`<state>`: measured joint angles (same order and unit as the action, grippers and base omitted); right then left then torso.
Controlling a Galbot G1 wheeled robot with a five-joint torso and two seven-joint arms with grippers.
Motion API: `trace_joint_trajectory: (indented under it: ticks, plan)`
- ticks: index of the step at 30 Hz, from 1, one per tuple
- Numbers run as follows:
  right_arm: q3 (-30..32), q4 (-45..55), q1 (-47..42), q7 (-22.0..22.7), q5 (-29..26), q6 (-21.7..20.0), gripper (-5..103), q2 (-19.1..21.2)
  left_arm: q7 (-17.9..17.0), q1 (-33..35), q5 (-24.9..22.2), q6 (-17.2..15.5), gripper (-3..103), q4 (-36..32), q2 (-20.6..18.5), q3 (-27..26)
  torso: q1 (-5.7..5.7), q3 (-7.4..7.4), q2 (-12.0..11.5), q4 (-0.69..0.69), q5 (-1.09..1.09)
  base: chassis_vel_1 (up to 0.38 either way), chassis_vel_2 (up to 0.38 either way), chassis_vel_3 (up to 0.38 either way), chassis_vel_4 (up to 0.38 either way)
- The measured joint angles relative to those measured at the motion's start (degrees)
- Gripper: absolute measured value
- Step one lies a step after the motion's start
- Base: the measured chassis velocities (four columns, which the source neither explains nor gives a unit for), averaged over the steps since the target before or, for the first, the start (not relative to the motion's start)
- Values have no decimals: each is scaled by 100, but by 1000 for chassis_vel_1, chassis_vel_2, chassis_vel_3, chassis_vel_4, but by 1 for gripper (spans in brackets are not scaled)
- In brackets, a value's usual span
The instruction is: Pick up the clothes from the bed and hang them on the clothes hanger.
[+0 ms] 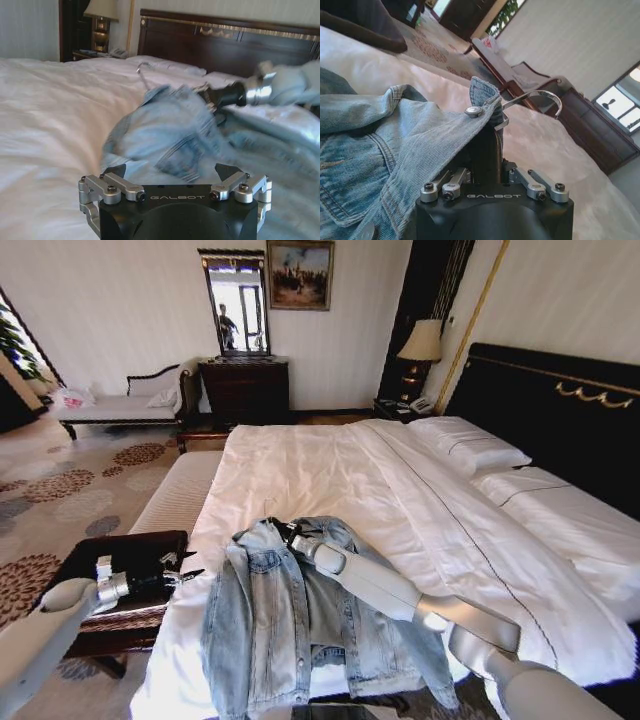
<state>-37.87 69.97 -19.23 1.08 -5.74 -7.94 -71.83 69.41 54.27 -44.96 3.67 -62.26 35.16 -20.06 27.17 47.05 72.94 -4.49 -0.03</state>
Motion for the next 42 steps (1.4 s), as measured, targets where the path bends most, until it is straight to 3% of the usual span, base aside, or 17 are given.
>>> trace_joint_trajectory:
  ticks: [4, 6, 13, 18, 22, 32, 42]
  plan:
    - [-10, -2, 2, 4, 11, 30, 28, -14, 34, -512, 136, 144, 100, 407, 103, 289, 0, 0, 0, -3, 0, 0, 0, 0, 0]
    - [-5, -15, 1, 10, 18, 49, 28, -28, 26, -1057, 150, 249, 100, 816, 225, 690, 0, 0, 0, -4, 3, 0, 0, 0, 0]
    - [18, -102, 22, 2, 54, 108, 28, -1, -147, -1922, 183, 307, 100, 1275, 616, 1448, 1, 1, 0, 1, 3, 0, 0, 0, 0]
    - [38, -153, 40, -2, 42, 133, 28, 6, -186, -2668, 185, 380, 100, 1809, 1054, 2042, 1, 1, -1, -1, 4, 0, 0, 0, 0]
    - [41, -172, 60, 1, 22, 130, 28, -18, 58, -3622, 392, 539, 100, 2754, 1700, 2623, 2, 1, -1, -5, 4, 0, 0, 0, 0]
    - [115, -167, 35, 9, 22, 132, 28, 2, 275, -4028, 69, 72, 100, 2950, 2129, 3403, 0, 0, 0, -2, 3, 0, 0, 0, 0]
    - [170, -127, -31, 20, -2, 138, 28, -19, 294, -4351, 113, -74, 100, 3415, 2509, 3781, 0, 0, 0, -3, 3, 0, 0, 0, 0]
